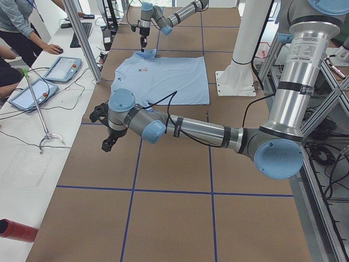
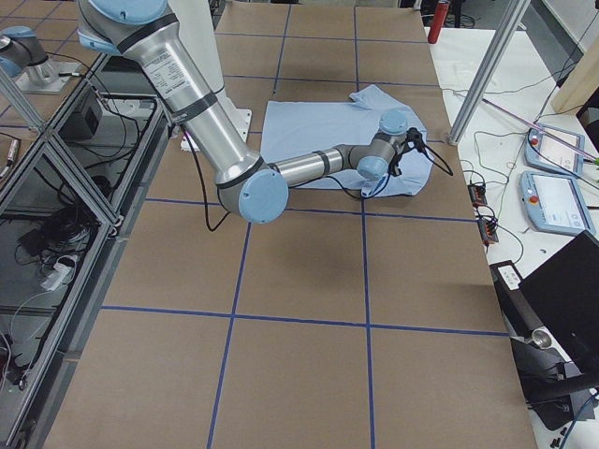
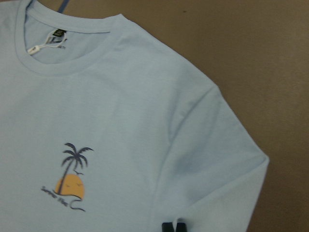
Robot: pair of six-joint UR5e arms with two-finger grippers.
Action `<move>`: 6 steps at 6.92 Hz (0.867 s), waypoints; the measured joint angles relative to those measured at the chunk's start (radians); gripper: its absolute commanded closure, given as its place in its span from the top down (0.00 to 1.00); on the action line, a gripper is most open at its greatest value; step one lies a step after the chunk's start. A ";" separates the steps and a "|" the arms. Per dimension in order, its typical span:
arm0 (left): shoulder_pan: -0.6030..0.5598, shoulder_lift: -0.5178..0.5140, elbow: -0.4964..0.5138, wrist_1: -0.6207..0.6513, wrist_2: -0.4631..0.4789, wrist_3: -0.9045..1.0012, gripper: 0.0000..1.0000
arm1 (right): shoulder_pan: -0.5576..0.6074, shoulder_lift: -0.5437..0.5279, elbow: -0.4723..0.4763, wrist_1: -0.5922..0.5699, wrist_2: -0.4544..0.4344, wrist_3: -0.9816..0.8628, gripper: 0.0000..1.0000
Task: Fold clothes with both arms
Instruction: 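Grasp the sleeve with the right gripper and fold it inward over the chest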
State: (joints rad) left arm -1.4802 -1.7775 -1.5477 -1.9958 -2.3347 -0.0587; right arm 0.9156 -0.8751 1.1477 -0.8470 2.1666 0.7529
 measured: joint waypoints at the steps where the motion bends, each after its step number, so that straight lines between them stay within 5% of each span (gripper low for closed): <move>1: -0.003 -0.003 -0.001 0.000 0.000 -0.001 1.00 | -0.033 0.099 -0.059 -0.054 -0.055 0.040 0.00; 2: -0.005 -0.006 -0.003 0.000 0.000 -0.001 1.00 | -0.052 0.204 -0.157 -0.096 -0.111 0.059 0.86; 3: -0.005 -0.009 -0.004 0.000 0.000 -0.002 1.00 | -0.064 0.266 -0.232 -0.112 -0.169 0.067 1.00; 6: -0.005 -0.012 -0.008 -0.001 0.000 -0.059 1.00 | -0.113 0.293 -0.264 -0.115 -0.322 0.074 1.00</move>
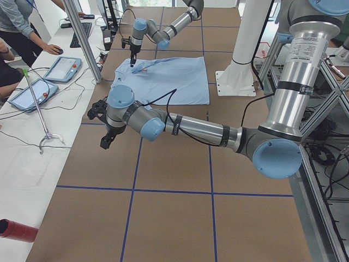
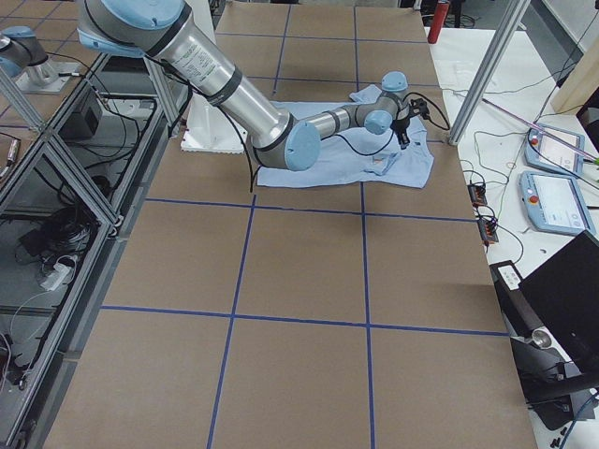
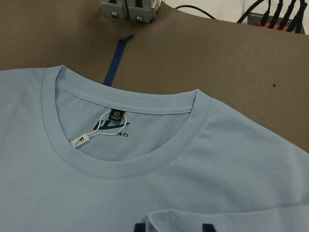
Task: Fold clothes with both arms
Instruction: 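Grasp the sleeve with the right gripper and fold it inward over the chest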
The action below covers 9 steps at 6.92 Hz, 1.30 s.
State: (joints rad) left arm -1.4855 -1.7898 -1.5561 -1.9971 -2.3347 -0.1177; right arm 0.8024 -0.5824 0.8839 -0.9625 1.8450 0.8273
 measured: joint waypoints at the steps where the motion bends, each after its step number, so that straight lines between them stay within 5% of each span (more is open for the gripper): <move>1: 0.000 -0.001 -0.001 0.000 0.000 -0.007 1.00 | -0.002 -0.014 0.027 -0.002 -0.005 0.003 1.00; 5: -0.001 0.000 -0.022 0.000 0.000 -0.036 1.00 | 0.013 -0.178 0.181 -0.005 0.072 0.006 1.00; 9: 0.000 0.000 -0.024 0.000 0.000 -0.044 1.00 | 0.010 -0.238 0.215 -0.013 0.106 0.007 0.94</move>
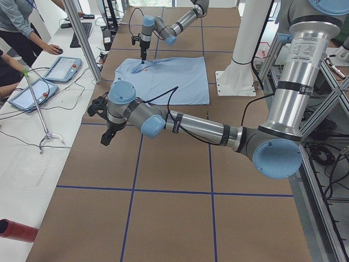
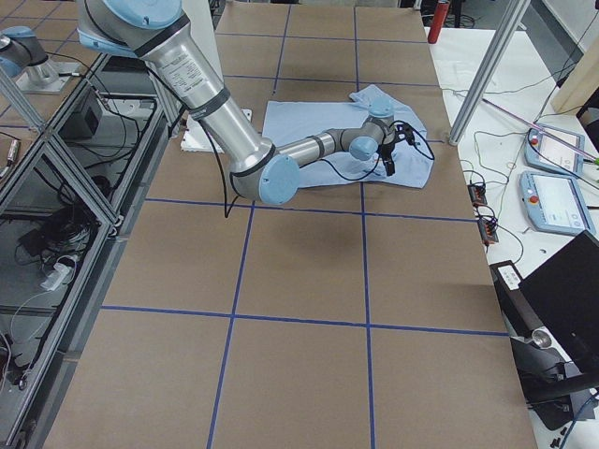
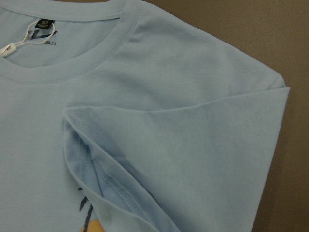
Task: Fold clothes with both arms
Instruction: 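Grasp the sleeve with the right gripper and fold it inward over the chest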
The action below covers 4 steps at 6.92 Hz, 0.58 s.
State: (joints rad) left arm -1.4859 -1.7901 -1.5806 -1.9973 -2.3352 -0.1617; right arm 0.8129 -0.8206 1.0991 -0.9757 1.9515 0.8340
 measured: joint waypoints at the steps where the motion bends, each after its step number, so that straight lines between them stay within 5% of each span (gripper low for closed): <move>1: 0.000 0.000 0.001 0.000 0.000 0.000 1.00 | -0.005 0.002 -0.001 -0.002 0.000 0.000 0.92; 4: 0.001 0.000 0.002 0.000 -0.001 -0.001 1.00 | -0.026 0.002 -0.001 -0.005 0.001 0.000 0.92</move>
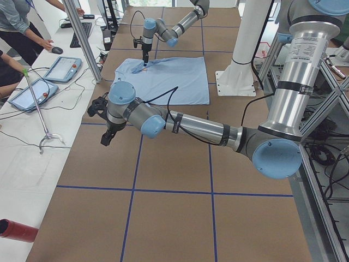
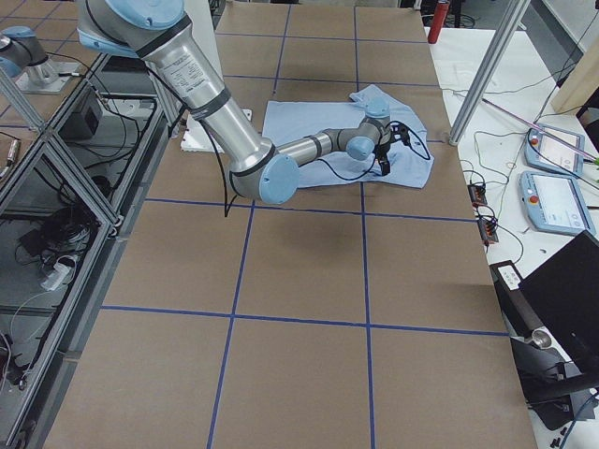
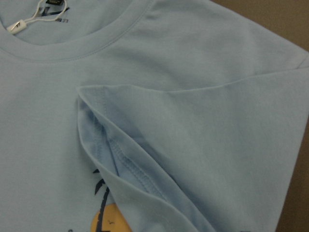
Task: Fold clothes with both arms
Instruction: 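Grasp the sleeve with the right gripper and fold it inward over the chest, then release the folded sleeve and lift the right gripper away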
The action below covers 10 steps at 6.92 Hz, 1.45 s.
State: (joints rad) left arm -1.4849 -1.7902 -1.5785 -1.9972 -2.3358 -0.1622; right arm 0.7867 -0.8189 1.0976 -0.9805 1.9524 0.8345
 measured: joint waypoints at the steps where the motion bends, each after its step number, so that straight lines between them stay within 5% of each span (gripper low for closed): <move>1: 0.000 0.000 0.000 0.000 0.000 0.000 1.00 | -0.006 -0.003 0.001 -0.001 0.000 0.000 0.92; 10: 0.000 -0.008 -0.001 0.001 0.001 0.000 1.00 | -0.097 0.020 0.066 -0.016 0.005 0.084 0.96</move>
State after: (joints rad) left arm -1.4849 -1.7979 -1.5799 -1.9963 -2.3347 -0.1624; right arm 0.6898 -0.7986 1.1632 -0.9963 1.9570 0.9188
